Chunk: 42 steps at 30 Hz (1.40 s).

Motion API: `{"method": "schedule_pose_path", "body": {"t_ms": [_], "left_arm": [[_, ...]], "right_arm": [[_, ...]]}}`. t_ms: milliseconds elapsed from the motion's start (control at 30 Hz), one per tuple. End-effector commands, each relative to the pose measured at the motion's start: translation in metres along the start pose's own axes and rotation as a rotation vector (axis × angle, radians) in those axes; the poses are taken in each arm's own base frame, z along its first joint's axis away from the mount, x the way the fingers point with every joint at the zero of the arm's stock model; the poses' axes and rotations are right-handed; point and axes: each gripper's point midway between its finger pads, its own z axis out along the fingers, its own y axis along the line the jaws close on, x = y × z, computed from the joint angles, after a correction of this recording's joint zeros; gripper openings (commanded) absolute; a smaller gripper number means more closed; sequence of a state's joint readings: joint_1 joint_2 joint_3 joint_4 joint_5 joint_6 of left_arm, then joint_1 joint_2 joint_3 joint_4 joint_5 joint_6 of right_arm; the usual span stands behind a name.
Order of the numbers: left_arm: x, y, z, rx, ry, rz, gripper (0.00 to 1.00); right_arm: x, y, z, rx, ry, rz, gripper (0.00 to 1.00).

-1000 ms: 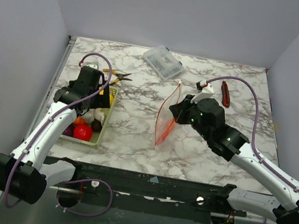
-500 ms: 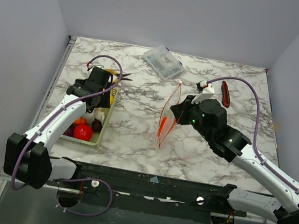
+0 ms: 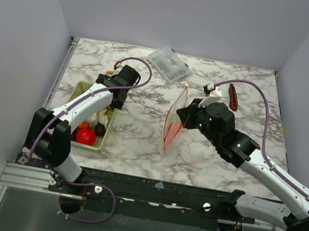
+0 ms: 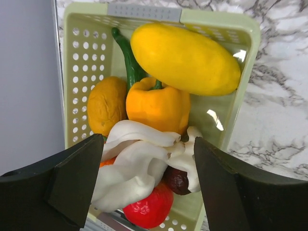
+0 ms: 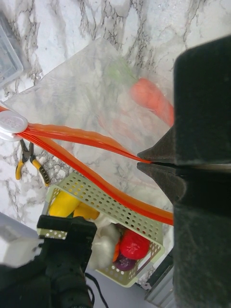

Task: Place the food in the zip-top bag and seal the zipper
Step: Pick up the fake vegetable from the bin.

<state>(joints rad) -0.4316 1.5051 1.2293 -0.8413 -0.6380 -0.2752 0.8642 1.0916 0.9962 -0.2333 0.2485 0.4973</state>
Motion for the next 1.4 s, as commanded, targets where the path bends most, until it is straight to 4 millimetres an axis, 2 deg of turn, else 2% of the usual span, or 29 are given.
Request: {"method": "schedule_pose_path", "body": {"t_ms": [0,167,300,433,600,733,800,933,1100,1300,1367], "left_arm": [[0.021,-0.009,0.011,0.015,0.092,0.094,0.76],[0.031,-0.014,0.021,-0.010,0.107,0.137,0.76],[0.039,-0.006,0.027,-0.083,0.120,0.160,0.66],[0.041,-0.008,0.032,-0.088,0.121,0.162,0.58],[0.045,-0.010,0.038,-0.106,0.147,0.182,0.54],[0.041,-0.008,0.038,-0.117,0.137,0.180,0.40],[0.037,-0.006,0.035,-0.123,0.123,0.171,0.30],[0.023,0.000,0.021,-0.104,0.069,0.120,0.15],[0.004,0.002,-0.011,0.005,-0.018,0.033,0.01],[-0.019,0.002,-0.060,0.209,-0.164,-0.093,0.00],[-0.024,0.002,-0.076,0.273,-0.213,-0.125,0.00]], "right_arm": [[-0.002,-0.001,-0.007,-0.010,-0.009,0.004,0.00],[-0.002,0.002,-0.005,-0.018,-0.004,0.009,0.00],[-0.001,0.004,-0.003,-0.027,0.002,0.012,0.00],[-0.001,0.005,-0.003,-0.032,0.004,0.016,0.00],[-0.002,0.007,-0.003,-0.036,0.005,0.019,0.00],[-0.001,0.007,-0.002,-0.036,0.008,0.018,0.00],[0.000,0.007,-0.001,-0.035,0.014,0.017,0.00],[0.000,0.002,0.000,-0.006,0.020,-0.005,0.00],[-0.016,-0.027,-0.010,0.159,0.015,-0.125,0.00],[-0.044,-0.071,-0.049,0.413,0.043,-0.302,0.00],[-0.048,-0.077,-0.056,0.456,0.067,-0.347,0.00]]}}
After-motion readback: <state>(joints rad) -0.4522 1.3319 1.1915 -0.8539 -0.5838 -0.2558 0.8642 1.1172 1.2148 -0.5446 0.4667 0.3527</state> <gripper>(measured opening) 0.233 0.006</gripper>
